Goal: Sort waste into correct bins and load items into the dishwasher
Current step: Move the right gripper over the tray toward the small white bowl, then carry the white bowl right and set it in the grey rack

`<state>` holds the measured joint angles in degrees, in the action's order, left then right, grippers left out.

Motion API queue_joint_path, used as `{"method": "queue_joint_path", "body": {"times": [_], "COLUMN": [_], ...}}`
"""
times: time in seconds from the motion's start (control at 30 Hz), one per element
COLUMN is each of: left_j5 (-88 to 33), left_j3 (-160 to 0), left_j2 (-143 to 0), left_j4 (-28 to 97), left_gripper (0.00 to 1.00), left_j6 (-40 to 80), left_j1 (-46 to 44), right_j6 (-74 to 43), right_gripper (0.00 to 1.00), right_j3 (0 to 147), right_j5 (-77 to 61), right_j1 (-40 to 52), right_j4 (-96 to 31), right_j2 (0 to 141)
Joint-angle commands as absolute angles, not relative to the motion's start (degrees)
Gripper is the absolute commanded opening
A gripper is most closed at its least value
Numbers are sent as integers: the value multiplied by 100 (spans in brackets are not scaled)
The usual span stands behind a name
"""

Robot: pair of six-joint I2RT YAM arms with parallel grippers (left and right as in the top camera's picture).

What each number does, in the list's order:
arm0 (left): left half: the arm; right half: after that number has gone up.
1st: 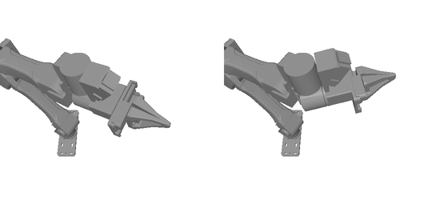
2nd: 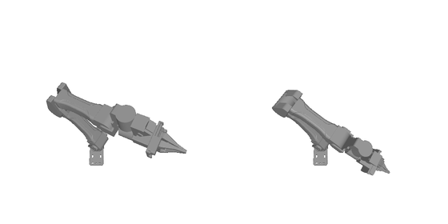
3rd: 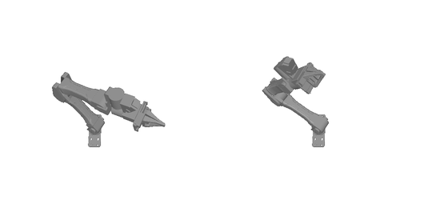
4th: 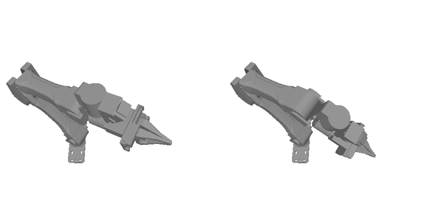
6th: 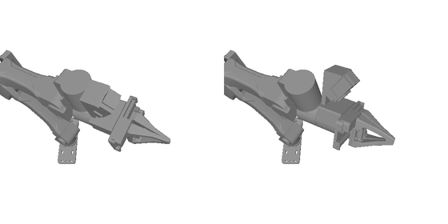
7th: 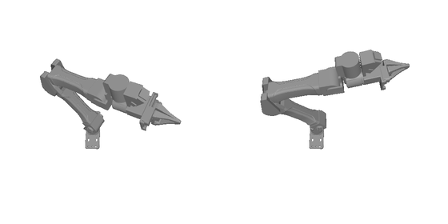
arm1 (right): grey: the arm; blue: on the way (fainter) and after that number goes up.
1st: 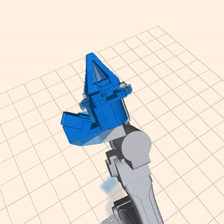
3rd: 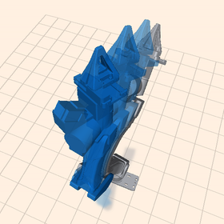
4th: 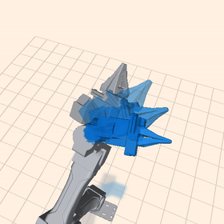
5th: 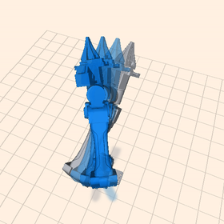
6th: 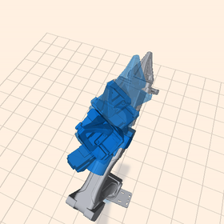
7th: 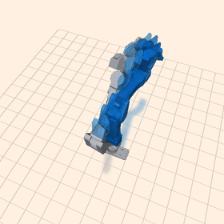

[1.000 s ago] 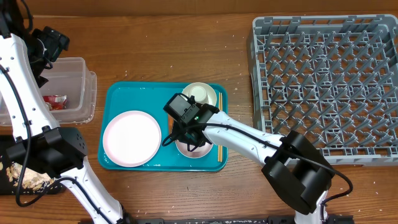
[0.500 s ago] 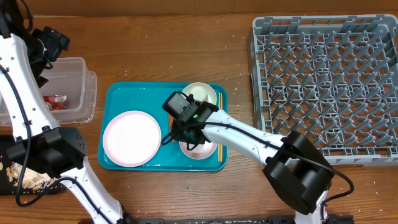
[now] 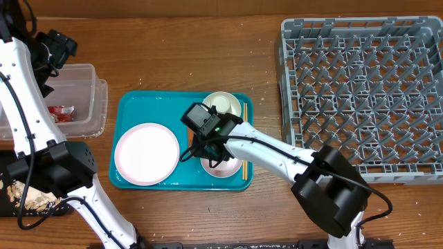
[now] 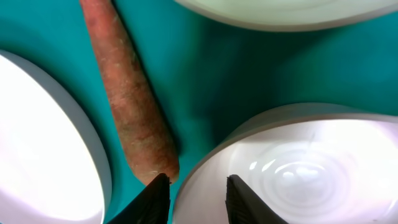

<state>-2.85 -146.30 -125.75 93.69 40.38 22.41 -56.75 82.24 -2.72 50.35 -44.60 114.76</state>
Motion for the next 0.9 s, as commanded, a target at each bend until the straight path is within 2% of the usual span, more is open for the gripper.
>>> {"method": "queue_joint_path", "body": {"times": [0.0,0.1,0.2,0.23,0.27,0.5,0.6,0.67,0.87], "left_j5": [-301,-298,-298,-301,-301,-301,-301,-301,-301], "left_j3": [-14671,-14671,-14671,-14671,-14671,-14671,-14671,-14671,-14671], "left_j2": [-12602,-12602,-12602,-12602,-12602,-12602,-12602,-12602,-12602], "left_j4": [9382,9382,9382,9382,9382,9382,9382,9382,9382], "left_gripper": [100,100,100,100,100,100,100,100,100], "left_j6": [4117,4117,4117,4117,4119,4117,4117,4117,4117], "left_j1": [2231,2231,2231,2231,2231,2231,2231,2231,2224], "right_j6": [-5660,-5658,-5640,-5568,-5568,-5369,-5308,-4980,-3468], "right_gripper": [31,27,14,6,4,4,4,4,4], "right_j3": [8366,8366,8394,8484,8608,9789,10296,10337,10337], "right_j5": [-202,-198,-202,-220,-215,-211,-126,-56,-508], "right_j1": [5109,5144,5142,5137,5137,5111,4866,4665,2502], "right_j4": [-4456,-4445,-4480,-4571,-4709,-6095,-6967,-7052,-7369], "right_j2": [11611,11611,11609,11607,11605,11561,11174,10847,9299]}}
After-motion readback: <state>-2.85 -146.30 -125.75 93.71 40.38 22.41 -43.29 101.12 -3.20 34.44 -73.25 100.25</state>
